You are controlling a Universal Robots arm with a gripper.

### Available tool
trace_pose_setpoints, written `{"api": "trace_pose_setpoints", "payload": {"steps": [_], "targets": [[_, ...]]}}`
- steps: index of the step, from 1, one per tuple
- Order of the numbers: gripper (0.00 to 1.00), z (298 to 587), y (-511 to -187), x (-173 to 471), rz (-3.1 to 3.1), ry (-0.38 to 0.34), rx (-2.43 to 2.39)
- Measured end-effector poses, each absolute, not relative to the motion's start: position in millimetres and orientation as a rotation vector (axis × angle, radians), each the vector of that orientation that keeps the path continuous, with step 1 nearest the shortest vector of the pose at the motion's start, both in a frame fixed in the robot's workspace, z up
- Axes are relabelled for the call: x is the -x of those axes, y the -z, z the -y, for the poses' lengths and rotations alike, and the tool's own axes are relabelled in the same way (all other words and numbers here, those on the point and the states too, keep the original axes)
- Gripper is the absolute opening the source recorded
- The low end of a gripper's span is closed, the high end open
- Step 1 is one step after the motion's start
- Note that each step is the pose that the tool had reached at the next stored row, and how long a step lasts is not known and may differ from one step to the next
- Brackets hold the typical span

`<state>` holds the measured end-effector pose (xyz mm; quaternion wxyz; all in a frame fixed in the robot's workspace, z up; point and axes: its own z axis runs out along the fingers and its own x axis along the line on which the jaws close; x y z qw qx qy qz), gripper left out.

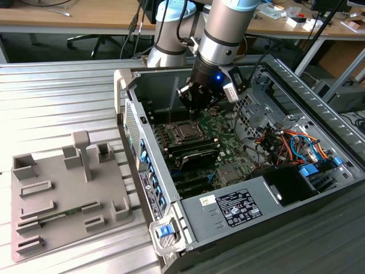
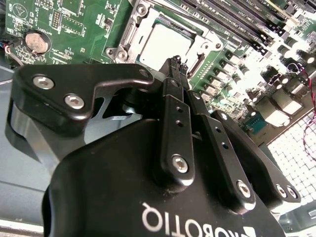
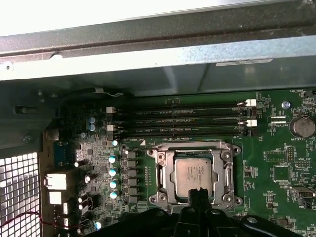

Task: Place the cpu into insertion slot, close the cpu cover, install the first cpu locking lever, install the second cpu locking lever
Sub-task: 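Install the first cpu locking lever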

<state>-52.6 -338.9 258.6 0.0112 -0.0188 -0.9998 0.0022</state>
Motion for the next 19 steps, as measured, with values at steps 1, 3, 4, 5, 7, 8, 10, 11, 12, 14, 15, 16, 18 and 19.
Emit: {"api": "trace_pose_setpoints", "payload": {"steps": [1, 3, 4, 5, 7, 8, 10, 11, 12, 14, 15, 16, 18, 19], "targets": [[0.11, 338.9, -258.7, 52.6, 3.119, -0.007, 0.055], [0.11, 338.9, -258.6, 52.6, 3.119, -0.007, 0.047], [0.11, 338.9, -258.6, 52.6, 3.119, -0.007, 0.042], [0.11, 338.9, -258.6, 52.7, 3.119, -0.007, 0.038], [0.11, 338.9, -258.6, 52.7, 3.119, -0.007, 0.026], [0.11, 338.9, -258.7, 52.6, 3.119, -0.007, 0.022], [0.11, 338.9, -258.6, 52.6, 3.119, -0.007, 0.014], [0.11, 338.9, -258.6, 52.6, 3.119, -0.007, 0.007], [0.11, 338.9, -258.6, 52.6, 3.119, -0.007, 0.002], [0.11, 338.9, -258.6, 52.6, 3.119, -0.008, -0.011], [0.11, 338.9, -258.7, 52.6, 3.119, -0.008, -0.016], [0.11, 338.9, -258.6, 52.6, 3.119, -0.008, -0.021], [0.11, 338.9, -258.6, 52.6, 3.119, -0.008, -0.042], [0.11, 338.9, -258.6, 52.6, 3.119, -0.008, -0.049]]}}
